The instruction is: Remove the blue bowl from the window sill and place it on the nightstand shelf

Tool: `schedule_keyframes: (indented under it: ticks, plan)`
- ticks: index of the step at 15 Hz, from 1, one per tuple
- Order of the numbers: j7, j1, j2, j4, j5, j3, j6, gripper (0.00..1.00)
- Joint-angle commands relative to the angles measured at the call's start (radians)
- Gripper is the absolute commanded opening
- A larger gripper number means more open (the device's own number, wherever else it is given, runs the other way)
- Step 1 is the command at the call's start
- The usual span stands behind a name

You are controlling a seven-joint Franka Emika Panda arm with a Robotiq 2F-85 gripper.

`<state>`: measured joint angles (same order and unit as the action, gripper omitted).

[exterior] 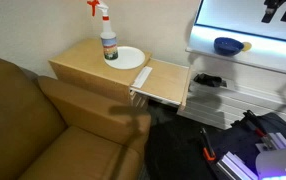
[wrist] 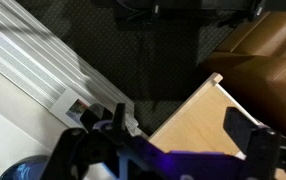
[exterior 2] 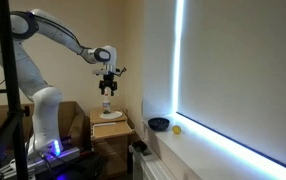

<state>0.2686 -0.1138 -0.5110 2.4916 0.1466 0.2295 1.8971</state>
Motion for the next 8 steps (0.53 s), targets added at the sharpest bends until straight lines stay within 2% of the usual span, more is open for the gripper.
schedule_keyframes:
  ticks: [1, 2, 4, 8]
  plan:
    - [0.004, -0.01, 0.001, -0.001, -0.005, -0.009, -0.001, 1.0]
    - [0.004, -0.01, 0.001, -0.001, -0.005, -0.009, -0.001, 1.0]
    - [-0.109, -0.05, 0.096, -0.007, 0.015, -0.005, 0.087, 1.0]
    - [-0.157, -0.13, 0.229, -0.034, -0.015, 0.095, 0.271, 1.0]
